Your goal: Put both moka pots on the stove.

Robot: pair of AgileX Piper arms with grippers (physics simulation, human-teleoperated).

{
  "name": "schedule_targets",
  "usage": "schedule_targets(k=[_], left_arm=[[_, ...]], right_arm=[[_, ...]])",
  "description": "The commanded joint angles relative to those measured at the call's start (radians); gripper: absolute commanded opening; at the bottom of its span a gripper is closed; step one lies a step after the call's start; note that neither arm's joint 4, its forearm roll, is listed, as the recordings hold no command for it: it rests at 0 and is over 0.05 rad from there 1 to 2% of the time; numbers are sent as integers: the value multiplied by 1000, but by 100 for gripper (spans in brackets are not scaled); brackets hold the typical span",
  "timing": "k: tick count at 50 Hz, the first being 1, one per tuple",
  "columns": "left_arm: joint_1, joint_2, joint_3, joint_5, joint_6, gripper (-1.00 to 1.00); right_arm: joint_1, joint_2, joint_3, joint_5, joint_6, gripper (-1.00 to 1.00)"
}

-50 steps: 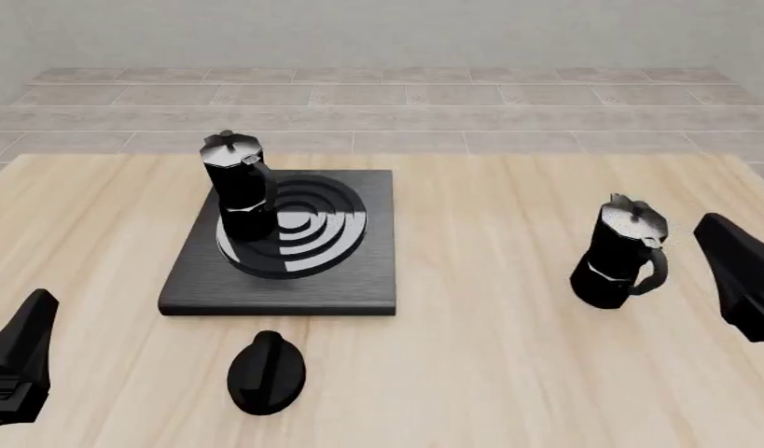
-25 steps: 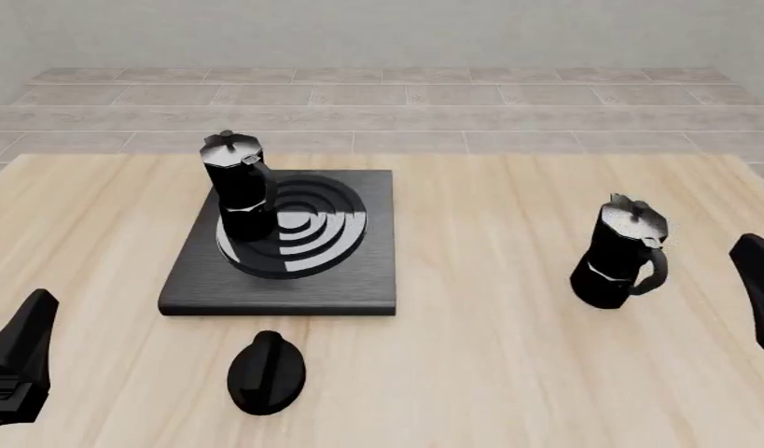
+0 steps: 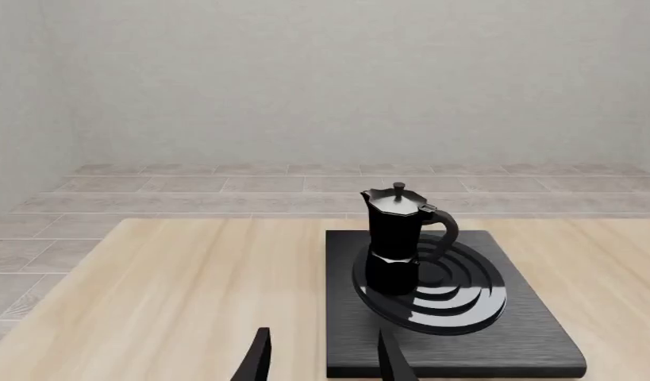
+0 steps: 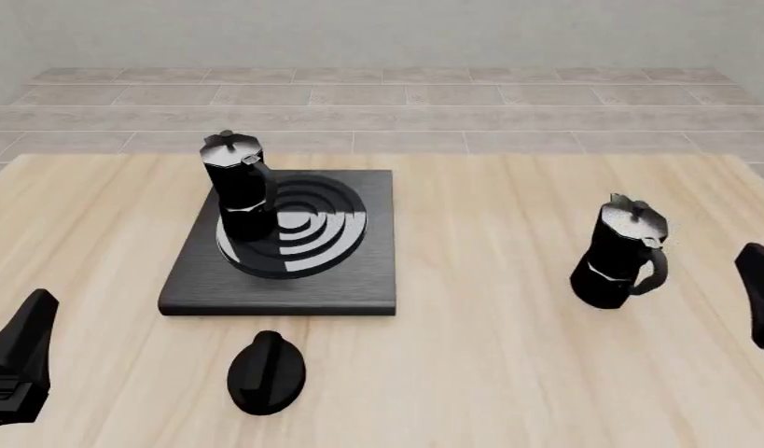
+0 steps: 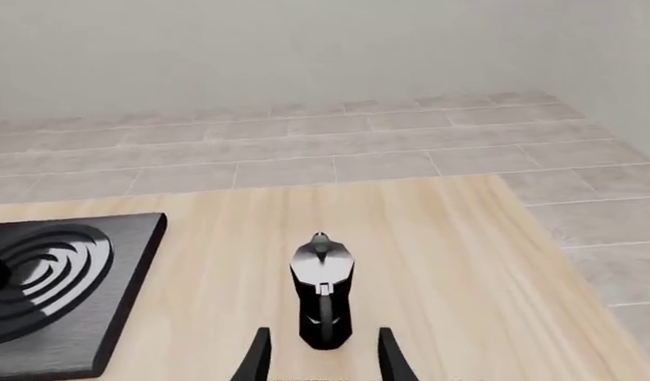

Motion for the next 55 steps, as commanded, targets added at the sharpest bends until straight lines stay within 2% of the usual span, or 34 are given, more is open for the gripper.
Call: schedule_targets(k=[1,14,16,17,19,20,28,30,40,55], left_arm=[[0,0,0,0,0,100],[0,0,0,0,0,100],[0,0,0,0,0,100],[0,0,0,0,0,100],[0,0,0,0,0,100],[0,0,0,0,0,100],[0,0,0,0,0,100],[0,0,0,0,0,100],[0,0,0,0,0,100],[0,0,0,0,0,100]], right_arm=[[-42,55,25,-45,7,100],[-30,198,49,-180,-25,100],[-33,238,53,-206,-9,100],[-32,237,55,-210,-24,100],[-32,260,54,-223,-11,100],[-30,265,58,-233,-25,100],[-30,321,75,-295,-30,100],[-46,370,87,-344,-26,100],[-29,420,96,-407,-58,100],[0,542,119,-535,-70,100]])
